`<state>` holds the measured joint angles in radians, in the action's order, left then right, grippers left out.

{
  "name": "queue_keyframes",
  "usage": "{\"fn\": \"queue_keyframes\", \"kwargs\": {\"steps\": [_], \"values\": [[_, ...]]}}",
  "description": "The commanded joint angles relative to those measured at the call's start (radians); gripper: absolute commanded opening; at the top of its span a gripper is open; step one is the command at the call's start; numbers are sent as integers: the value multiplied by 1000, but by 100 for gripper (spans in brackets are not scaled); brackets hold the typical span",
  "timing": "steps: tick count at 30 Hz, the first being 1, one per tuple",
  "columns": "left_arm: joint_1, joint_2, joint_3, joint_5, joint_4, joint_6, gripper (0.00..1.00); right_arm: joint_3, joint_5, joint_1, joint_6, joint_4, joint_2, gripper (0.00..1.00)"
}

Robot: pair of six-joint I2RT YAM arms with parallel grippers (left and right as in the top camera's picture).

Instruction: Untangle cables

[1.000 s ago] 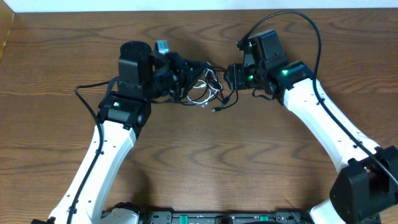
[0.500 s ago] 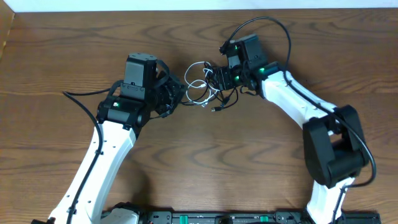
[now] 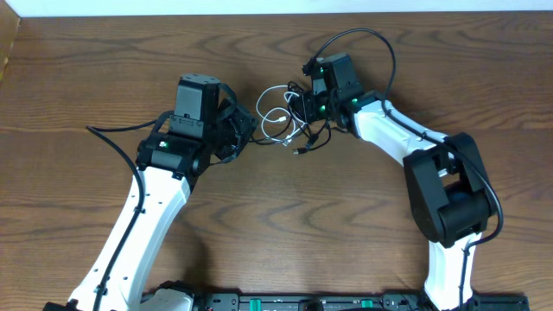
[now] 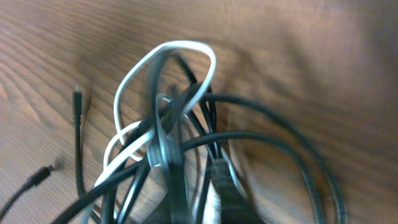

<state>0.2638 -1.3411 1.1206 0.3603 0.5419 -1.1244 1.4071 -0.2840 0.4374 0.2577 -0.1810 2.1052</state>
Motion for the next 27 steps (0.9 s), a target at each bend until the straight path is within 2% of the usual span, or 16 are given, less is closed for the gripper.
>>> {"fn": "queue_keyframes", "kwargs": {"steps": [1, 3, 5, 6, 10, 13, 16, 20, 27], "values": [[2, -11, 2, -14, 1, 14, 23, 3, 9, 10, 64, -43, 22, 1], [2, -11, 2, -14, 8, 18, 45, 4, 16, 8, 90, -67, -2, 1], [2, -11, 2, -14, 17, 34, 56, 8, 42, -3, 146, -121, -53, 1], [2, -11, 2, -13, 19, 50, 57, 10, 57, -9, 177, -153, -82, 1], [2, -11, 2, 6, 26, 107, 59, 29, 206, -33, 301, -328, -235, 1], [2, -11, 2, 26, 25, 111, 59, 39, 397, -23, 314, -444, -360, 1], [3, -11, 2, 62, 10, 124, 59, 39, 509, -9, 356, -540, -459, 1], [28, -11, 2, 135, -64, 190, 59, 39, 466, -5, 379, -612, -504, 1], [90, -11, 2, 180, -105, 206, 59, 39, 356, -6, 416, -646, -494, 1]]}}
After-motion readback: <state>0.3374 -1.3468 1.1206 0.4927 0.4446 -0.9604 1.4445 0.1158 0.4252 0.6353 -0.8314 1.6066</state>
